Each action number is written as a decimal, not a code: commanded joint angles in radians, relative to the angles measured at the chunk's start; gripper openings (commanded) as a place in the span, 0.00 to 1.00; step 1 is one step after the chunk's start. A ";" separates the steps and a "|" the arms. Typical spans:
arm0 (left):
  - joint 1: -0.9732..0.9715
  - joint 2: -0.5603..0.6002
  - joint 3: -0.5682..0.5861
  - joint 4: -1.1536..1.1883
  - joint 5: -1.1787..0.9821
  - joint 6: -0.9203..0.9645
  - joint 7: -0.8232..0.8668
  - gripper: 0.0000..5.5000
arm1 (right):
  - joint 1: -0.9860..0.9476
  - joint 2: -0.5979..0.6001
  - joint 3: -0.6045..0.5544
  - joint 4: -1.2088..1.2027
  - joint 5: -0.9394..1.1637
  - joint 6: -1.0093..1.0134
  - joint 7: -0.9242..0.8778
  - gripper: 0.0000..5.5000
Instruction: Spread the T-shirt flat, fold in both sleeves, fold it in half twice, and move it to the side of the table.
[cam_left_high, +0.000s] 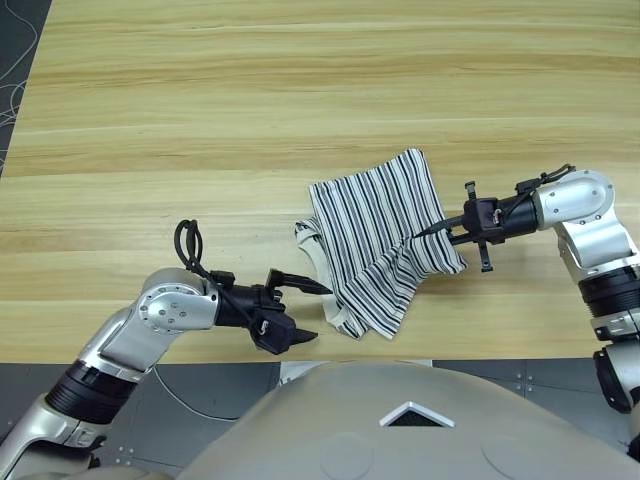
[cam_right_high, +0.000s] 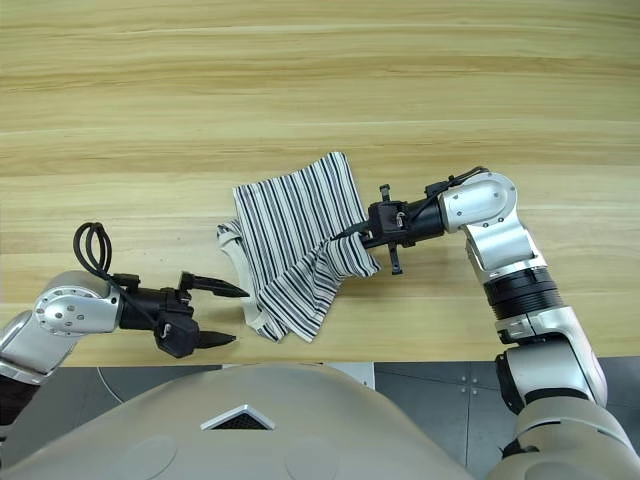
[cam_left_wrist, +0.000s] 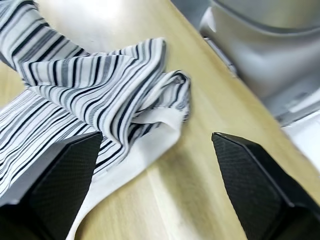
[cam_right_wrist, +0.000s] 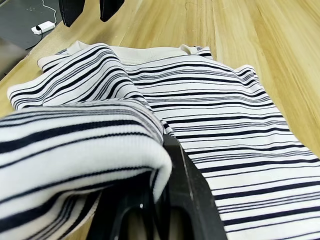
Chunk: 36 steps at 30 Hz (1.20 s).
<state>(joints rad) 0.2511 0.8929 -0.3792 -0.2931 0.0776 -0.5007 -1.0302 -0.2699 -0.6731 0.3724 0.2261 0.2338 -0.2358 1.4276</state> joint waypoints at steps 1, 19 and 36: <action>-0.042 -0.077 -0.043 0.091 0.066 -0.074 0.056 0.74 | -0.009 0.011 -0.004 -0.003 -0.020 -0.005 0.006 0.02; -0.125 -0.132 -0.126 0.212 0.260 -0.296 0.174 0.74 | -0.013 0.038 0.004 -0.013 -0.041 -0.008 0.010 0.02; -0.209 -0.156 -0.197 0.326 0.421 -0.417 0.311 0.74 | -0.021 0.050 0.005 -0.008 -0.050 -0.018 0.013 0.02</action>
<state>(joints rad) 0.0355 0.7221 -0.5517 0.0014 0.4385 -0.9383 -0.6932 -0.2718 -0.6284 0.3746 0.2251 0.1985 -0.2409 1.4295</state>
